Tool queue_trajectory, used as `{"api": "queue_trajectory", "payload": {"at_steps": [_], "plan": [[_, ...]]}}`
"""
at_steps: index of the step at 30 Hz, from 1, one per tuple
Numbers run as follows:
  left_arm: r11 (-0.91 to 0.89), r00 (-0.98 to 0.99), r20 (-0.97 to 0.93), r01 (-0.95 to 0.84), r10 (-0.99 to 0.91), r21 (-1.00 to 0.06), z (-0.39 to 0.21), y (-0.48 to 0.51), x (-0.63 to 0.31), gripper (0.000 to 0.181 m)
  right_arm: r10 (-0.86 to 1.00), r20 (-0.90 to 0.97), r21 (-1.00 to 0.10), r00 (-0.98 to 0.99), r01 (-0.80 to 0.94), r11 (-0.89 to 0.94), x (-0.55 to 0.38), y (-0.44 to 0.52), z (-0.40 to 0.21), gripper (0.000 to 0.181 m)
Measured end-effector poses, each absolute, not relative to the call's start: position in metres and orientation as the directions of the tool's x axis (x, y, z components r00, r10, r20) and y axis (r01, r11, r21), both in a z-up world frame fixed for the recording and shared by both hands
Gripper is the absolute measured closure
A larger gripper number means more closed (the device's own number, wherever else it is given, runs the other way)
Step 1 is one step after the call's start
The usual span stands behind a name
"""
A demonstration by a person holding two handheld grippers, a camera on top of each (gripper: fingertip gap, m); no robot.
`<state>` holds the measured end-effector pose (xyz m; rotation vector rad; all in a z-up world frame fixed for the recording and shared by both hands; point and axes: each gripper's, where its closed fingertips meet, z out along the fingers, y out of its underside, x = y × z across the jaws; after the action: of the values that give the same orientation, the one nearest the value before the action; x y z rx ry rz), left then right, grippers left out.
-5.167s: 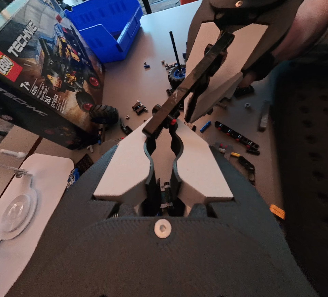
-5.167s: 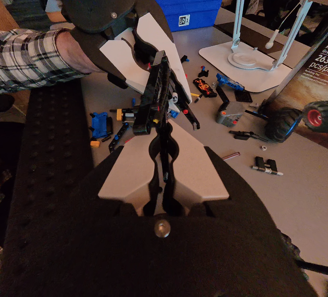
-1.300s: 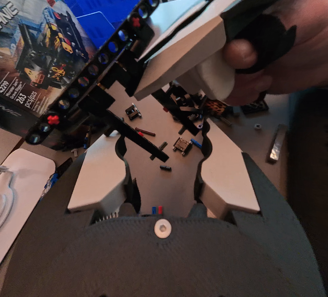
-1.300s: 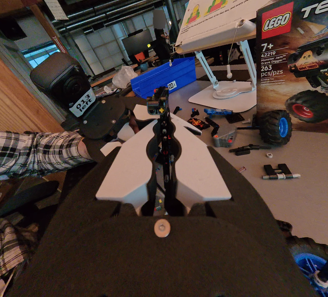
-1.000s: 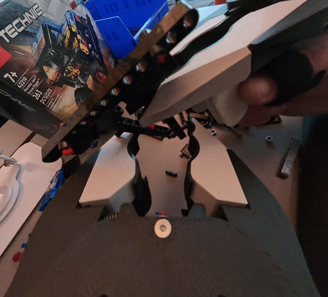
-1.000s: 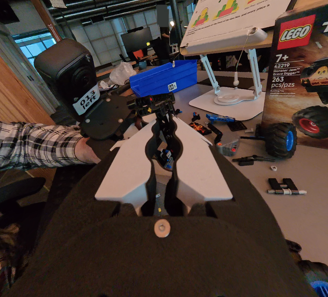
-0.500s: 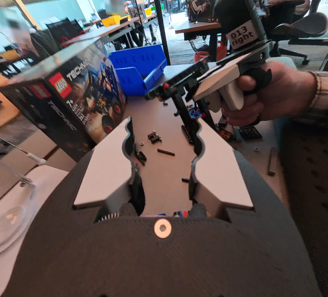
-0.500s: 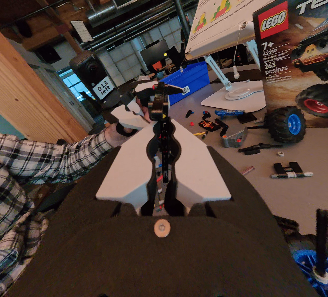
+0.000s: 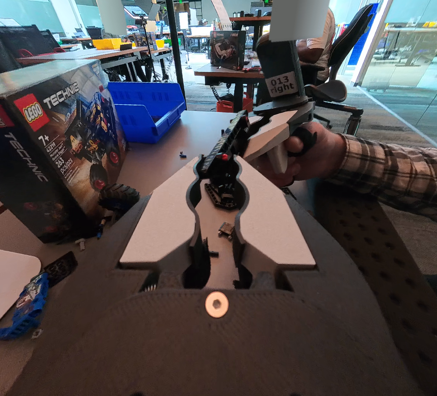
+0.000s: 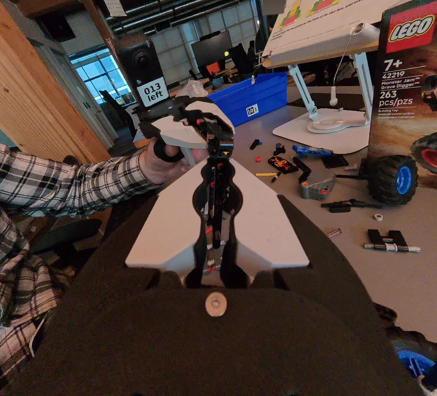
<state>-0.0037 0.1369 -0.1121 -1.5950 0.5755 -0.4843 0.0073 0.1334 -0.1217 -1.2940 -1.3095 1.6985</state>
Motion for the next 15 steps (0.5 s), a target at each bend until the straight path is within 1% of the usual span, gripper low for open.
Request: {"api": "queue_trajectory", "payload": {"at_steps": [3,6,11,15], "plan": [[-0.091,0.777,0.054,-0.004,-0.627,-0.996,-0.111,0.138,-0.008,0.161,0.899,-0.309,-0.948,-0.309,0.023,-0.318,0.011,0.14,-0.112,0.166],[-0.11,0.761,0.121,0.065,-0.637,-0.992,-0.108,0.139,-0.008,0.162,0.909,-0.289,-0.951,-0.302,-0.021,-0.309,0.015,0.143,-0.105,0.166],[-0.131,0.746,0.147,0.08,-0.65,-0.988,-0.111,0.139,-0.005,0.162,0.916,-0.284,-0.949,-0.284,-0.05,-0.31,0.017,0.147,-0.1,0.166],[-0.139,0.732,0.151,0.077,-0.664,-0.987,-0.113,0.138,-0.005,0.161,0.938,-0.233,-0.966,-0.256,-0.052,-0.254,0.017,0.146,-0.1,0.168]]}}
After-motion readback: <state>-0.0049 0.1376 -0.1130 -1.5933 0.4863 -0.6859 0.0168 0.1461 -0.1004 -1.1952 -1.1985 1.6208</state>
